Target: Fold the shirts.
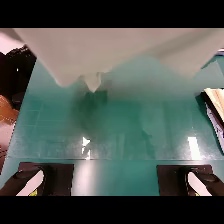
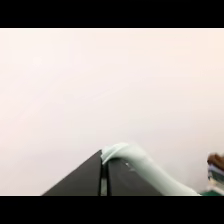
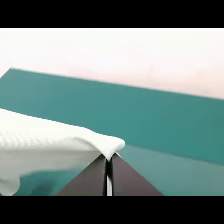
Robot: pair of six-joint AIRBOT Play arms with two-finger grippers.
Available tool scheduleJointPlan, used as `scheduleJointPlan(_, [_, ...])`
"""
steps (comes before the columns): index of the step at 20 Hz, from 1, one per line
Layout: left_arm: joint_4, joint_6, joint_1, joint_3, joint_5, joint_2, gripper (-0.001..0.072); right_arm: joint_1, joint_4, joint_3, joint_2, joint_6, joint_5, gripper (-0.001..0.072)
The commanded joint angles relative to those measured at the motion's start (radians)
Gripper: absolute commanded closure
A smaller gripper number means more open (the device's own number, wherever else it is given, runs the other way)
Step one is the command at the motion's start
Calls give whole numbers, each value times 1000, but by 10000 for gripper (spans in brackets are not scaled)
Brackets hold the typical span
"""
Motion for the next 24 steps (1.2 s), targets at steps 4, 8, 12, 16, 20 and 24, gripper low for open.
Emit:
scheduleJointPlan(4, [15, 2, 1, 18, 83, 36, 683, -92, -1, 28, 53, 60, 134, 696])
scheduleJointPlan(8, [18, -27, 1, -61, 52, -103, 683, -89, -1, 7, -83, 153, 369, 696])
scheduleJointPlan(12, [18, -53, 1, -176, -120, -372, 682, -12, -3, -197, -232, 190, 369, 696])
scheduleJointPlan(16, [16, -53, -2, -191, -335, -703, 682, 70, -3, -413, -392, 193, 135, 696])
scheduleJointPlan(20, [14, -64, -2, -191, -339, -900, 682, 130, 0, -478, -551, 193, -97, 696])
scheduleJointPlan(24, [13, -69, -2, -192, -276, -966, 680, 153, 10, -478, -659, 193, -254, 695])
